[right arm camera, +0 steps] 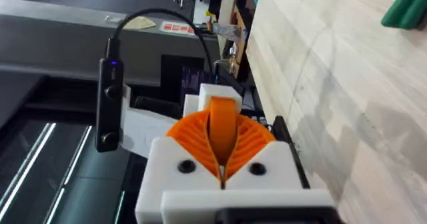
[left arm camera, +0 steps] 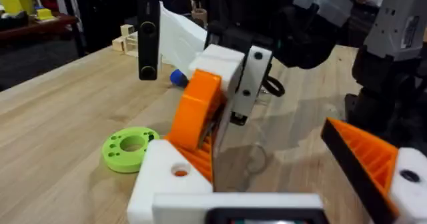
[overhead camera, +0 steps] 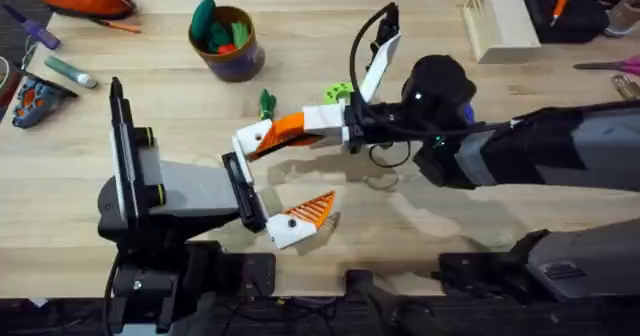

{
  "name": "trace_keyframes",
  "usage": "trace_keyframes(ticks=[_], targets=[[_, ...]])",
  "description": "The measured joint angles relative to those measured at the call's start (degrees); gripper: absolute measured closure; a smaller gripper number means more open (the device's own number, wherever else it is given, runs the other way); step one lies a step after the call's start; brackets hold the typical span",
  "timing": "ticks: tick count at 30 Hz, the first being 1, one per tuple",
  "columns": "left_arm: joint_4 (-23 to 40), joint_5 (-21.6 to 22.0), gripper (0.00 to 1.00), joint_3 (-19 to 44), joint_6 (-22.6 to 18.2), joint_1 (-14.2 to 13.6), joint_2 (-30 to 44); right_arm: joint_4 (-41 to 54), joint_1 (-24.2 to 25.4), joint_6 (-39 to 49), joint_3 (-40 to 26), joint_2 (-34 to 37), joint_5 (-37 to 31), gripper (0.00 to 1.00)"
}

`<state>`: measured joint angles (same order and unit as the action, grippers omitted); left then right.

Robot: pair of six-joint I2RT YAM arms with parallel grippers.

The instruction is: Pick up the gripper from the table and insert it into the empty holder that is missing its gripper. Then pick up a screw, insert it into the mounting hole, and use the screwdriver to tighten it. Finally, clean up the table by picking up the vegetable and placing it into the bucket.

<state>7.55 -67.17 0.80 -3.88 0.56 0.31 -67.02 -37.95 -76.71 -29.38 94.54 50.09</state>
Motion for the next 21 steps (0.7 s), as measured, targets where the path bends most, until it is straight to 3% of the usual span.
trace_keyframes(ticks=[21], targets=[[0.1,-0.6,0.001,0.0,-0.1,-0.1,0.0,0.2,-0.4,0.0,1.1,-1.3,-1.5,0.989]])
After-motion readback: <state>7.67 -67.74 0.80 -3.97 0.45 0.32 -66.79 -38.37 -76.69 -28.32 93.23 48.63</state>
